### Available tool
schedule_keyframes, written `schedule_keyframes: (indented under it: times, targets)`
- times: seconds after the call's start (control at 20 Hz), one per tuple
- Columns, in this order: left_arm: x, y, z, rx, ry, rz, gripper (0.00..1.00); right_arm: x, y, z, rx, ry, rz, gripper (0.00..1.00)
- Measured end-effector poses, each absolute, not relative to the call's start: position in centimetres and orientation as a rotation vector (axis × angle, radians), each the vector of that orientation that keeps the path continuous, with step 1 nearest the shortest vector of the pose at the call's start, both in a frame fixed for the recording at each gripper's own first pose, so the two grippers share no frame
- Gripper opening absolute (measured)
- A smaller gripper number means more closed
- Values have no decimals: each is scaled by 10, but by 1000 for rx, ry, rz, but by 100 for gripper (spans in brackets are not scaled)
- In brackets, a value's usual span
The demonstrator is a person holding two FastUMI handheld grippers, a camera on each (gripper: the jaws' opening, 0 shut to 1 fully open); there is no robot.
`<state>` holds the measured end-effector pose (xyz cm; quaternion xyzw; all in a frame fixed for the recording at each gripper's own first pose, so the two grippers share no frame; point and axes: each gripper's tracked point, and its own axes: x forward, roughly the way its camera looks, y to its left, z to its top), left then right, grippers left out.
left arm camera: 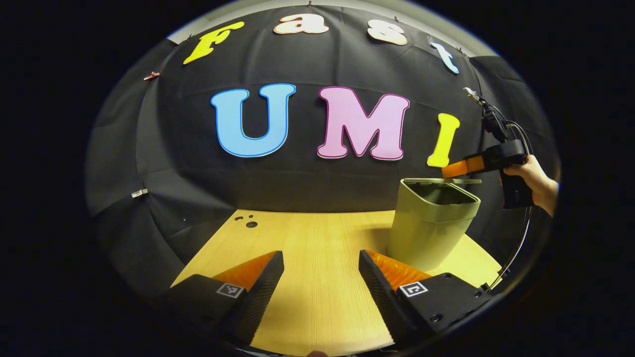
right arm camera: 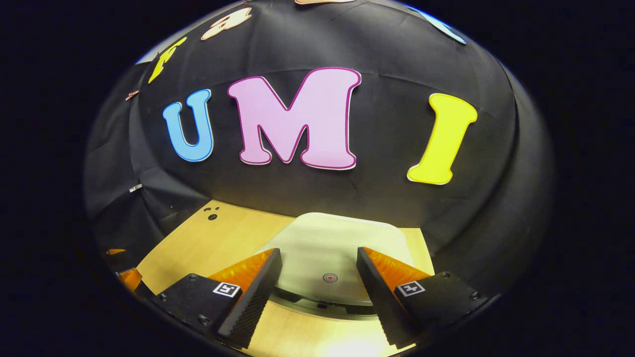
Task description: Press the lid of the desktop garbage bin to open it, pick up the crumpled paper on the desktop and throw it into the bin, then pick up the pop can on the desktop and drop it into the bin, and finally close the garbage bin lid.
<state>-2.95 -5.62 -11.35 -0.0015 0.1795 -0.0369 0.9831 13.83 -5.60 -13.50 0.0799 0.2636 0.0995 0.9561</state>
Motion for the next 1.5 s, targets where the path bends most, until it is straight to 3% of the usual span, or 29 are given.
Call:
schedule_keyframes:
  times: [0.55,1.05,1.5]
  targets:
    - [-33,-63,-115,-9,367,-81,98,120,-51,-173,171,666,228,98]
    - [-42,-54,-121,-28,377,-47,98,117,-48,-182,99,966,332,99]
    - [-57,-41,-115,-50,366,30,98,135,-41,-178,58,920,383,98]
